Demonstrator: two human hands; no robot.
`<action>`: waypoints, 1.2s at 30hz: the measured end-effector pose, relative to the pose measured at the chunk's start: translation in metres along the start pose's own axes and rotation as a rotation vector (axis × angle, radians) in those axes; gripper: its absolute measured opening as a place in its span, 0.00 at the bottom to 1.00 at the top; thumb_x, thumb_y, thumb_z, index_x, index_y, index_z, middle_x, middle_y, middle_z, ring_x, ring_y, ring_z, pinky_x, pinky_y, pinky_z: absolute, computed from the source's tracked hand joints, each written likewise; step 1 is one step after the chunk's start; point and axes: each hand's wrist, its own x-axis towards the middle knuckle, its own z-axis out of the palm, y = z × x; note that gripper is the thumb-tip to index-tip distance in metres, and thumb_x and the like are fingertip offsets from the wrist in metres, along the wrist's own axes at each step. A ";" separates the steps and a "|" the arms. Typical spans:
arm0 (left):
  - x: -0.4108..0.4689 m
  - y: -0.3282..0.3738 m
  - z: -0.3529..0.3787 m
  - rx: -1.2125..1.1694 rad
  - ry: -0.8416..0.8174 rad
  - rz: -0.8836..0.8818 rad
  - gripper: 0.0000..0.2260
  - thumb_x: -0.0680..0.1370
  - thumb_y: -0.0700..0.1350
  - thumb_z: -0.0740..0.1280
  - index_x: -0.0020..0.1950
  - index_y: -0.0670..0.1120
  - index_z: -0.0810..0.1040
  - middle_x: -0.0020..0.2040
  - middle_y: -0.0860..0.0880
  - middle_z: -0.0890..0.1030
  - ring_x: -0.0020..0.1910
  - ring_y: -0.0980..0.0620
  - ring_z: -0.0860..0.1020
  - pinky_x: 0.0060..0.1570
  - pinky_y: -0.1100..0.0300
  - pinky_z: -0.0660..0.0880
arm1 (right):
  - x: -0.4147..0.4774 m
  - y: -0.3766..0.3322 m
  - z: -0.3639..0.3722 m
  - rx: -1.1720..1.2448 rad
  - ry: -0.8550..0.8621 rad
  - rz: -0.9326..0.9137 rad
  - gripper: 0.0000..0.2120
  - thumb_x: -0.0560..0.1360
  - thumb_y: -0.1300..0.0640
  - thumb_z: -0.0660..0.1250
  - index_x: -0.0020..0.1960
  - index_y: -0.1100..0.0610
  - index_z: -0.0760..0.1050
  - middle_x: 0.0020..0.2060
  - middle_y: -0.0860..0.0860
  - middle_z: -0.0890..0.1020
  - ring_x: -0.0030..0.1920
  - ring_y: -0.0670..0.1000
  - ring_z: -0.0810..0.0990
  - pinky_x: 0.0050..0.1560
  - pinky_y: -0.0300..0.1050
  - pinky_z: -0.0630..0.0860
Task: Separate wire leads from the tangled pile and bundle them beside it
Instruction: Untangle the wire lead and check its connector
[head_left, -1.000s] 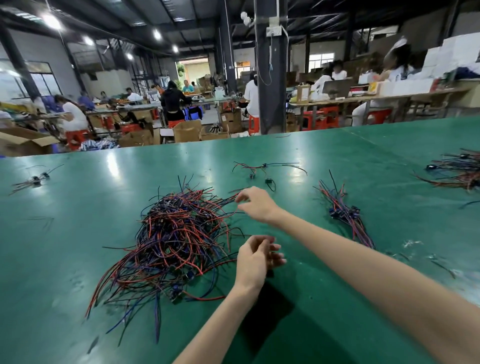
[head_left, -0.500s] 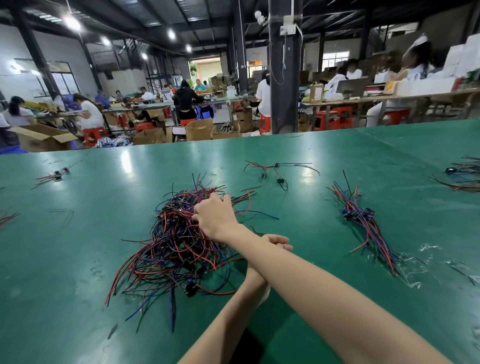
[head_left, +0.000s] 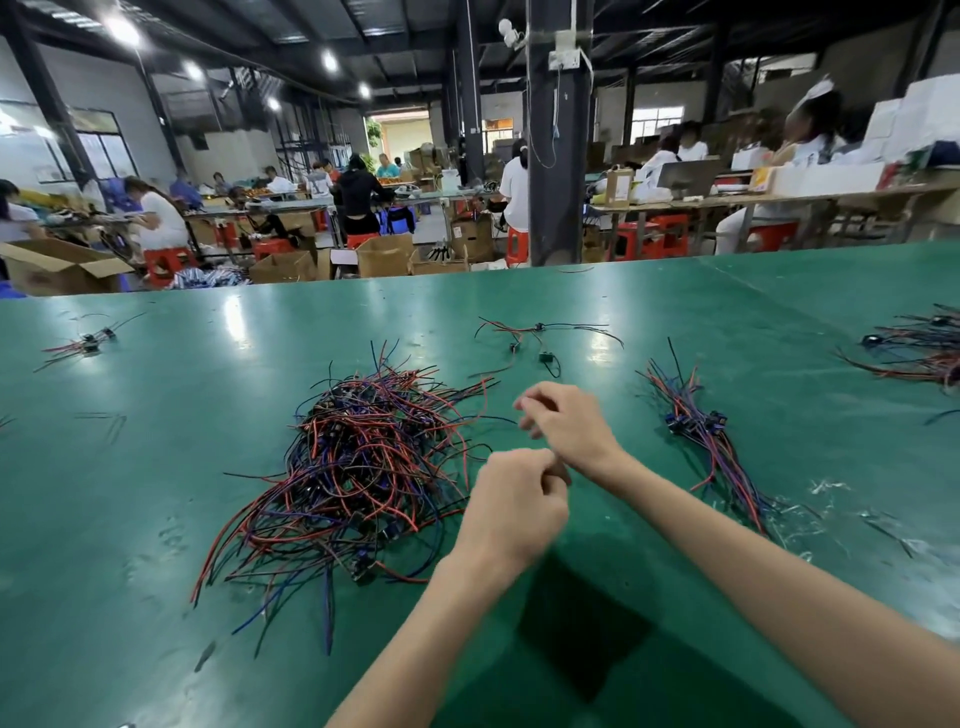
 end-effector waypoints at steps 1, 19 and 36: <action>0.000 0.000 -0.016 0.020 0.020 -0.022 0.10 0.72 0.38 0.62 0.43 0.45 0.83 0.43 0.46 0.84 0.45 0.45 0.80 0.47 0.56 0.75 | -0.008 0.013 -0.010 -0.005 0.010 0.019 0.07 0.78 0.63 0.62 0.44 0.60 0.79 0.35 0.55 0.82 0.36 0.54 0.79 0.47 0.51 0.78; -0.036 -0.068 -0.103 -0.261 -0.425 -0.074 0.08 0.72 0.36 0.73 0.45 0.49 0.81 0.40 0.48 0.83 0.37 0.55 0.78 0.40 0.64 0.75 | -0.052 0.065 -0.035 0.280 0.091 0.206 0.08 0.78 0.62 0.62 0.44 0.60 0.79 0.33 0.55 0.83 0.27 0.48 0.77 0.30 0.39 0.72; 0.036 -0.014 0.014 -1.559 -0.200 -0.426 0.13 0.81 0.32 0.54 0.59 0.41 0.74 0.48 0.44 0.84 0.39 0.51 0.82 0.35 0.64 0.79 | -0.059 0.054 -0.043 0.593 0.042 0.275 0.11 0.77 0.65 0.62 0.41 0.60 0.81 0.31 0.55 0.82 0.28 0.49 0.76 0.35 0.43 0.70</action>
